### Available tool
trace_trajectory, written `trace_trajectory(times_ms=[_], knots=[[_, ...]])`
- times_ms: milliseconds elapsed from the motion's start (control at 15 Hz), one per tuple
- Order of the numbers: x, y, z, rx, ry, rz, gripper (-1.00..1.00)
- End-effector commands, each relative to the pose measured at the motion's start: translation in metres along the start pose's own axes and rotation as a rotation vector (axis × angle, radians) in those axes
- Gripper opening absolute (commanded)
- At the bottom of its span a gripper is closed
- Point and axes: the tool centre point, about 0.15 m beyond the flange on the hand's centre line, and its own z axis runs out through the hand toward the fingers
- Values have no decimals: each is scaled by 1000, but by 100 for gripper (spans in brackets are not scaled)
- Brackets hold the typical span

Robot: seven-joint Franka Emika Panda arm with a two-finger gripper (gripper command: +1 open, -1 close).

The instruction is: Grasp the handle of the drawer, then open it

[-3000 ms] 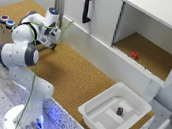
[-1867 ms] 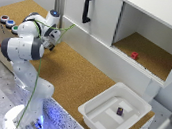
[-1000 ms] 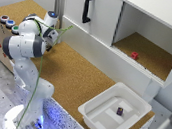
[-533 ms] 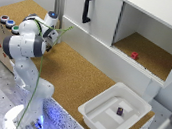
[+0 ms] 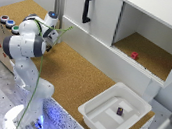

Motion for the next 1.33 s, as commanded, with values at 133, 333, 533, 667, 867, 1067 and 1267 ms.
trace_trajectory(times_ms=[133,333,533,667,867,1067,1267], knots=[[-14,38,20,76,2,37,-100],[-14,72,10,101,22,46,-100],[-14,106,3,119,16,36,-100],[-16,129,2,128,6,52,-100],[-18,159,-7,126,12,67,-100],[-24,192,-22,113,32,108,-100],[-27,217,-36,78,36,126,-100]])
